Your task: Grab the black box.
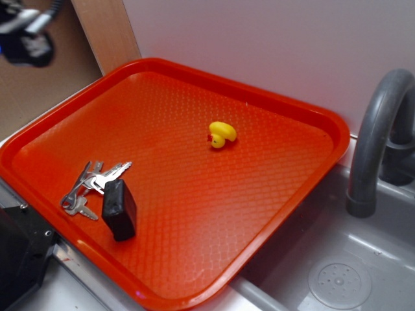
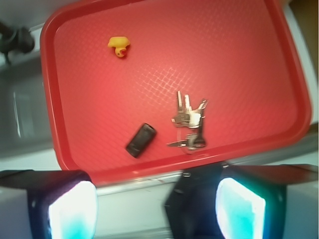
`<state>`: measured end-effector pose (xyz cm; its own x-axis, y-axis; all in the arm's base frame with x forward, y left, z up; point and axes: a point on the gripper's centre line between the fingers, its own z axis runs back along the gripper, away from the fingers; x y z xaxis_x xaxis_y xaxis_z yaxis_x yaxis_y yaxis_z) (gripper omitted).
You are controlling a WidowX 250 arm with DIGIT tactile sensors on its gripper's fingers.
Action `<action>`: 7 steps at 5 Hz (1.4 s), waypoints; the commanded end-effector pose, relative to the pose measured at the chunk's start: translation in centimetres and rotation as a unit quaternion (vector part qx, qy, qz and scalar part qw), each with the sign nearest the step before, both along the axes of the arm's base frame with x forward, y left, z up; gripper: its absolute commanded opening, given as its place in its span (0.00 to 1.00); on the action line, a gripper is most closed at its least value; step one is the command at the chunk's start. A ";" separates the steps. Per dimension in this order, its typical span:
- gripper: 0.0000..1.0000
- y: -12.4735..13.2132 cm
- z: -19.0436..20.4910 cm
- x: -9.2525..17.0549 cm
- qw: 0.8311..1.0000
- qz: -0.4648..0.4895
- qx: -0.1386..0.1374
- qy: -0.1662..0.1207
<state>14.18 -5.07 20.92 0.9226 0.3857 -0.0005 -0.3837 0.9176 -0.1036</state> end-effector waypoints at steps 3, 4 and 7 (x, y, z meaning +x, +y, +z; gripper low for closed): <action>1.00 -3.0 -11.2 2.1 0.994 0.110 -0.001 0.019; 1.00 -3.3 -12.6 2.6 0.993 0.117 0.005 0.024; 1.00 -3.2 -12.4 -1.6 0.990 0.115 0.050 0.072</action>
